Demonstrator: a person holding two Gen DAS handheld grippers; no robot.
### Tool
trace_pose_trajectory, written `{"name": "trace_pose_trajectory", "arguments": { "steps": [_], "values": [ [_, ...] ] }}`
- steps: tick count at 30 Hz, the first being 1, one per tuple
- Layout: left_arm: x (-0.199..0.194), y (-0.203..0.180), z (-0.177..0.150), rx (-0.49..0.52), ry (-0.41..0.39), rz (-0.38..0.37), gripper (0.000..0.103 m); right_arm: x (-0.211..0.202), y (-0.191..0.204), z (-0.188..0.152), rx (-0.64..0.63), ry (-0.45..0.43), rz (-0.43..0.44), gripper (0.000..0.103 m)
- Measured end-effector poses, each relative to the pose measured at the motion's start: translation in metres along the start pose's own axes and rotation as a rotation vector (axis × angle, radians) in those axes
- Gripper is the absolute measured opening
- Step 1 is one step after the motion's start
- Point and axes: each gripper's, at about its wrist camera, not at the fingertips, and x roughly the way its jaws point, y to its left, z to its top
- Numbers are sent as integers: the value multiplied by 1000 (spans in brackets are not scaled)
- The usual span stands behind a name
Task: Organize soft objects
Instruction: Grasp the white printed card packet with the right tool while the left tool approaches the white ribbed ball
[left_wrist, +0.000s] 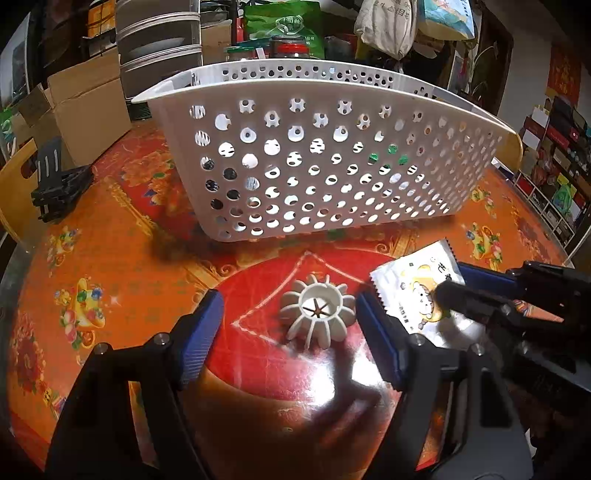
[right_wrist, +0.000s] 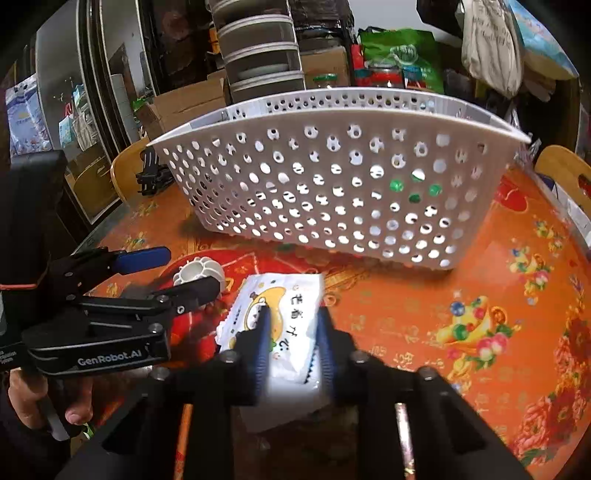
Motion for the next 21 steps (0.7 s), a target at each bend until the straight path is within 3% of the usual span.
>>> {"name": "trace_pose_trajectory", "arguments": {
  "steps": [4,6,8,21],
  "values": [
    [2,-2,-1,11,3,-5,66,-9,3,-3,-12,-31,0,9],
    [2,-4,-2,19,1,-16,58,-14,2,-4,-14,-46,3,8],
    [1,-7,-3,28,2,-17,41,-22,1,-5,-10,-63,10,6],
    [-21,-2,-3,23,-65,12,41,-69,-11,-2,4,-141,-13,5]
  ]
}}
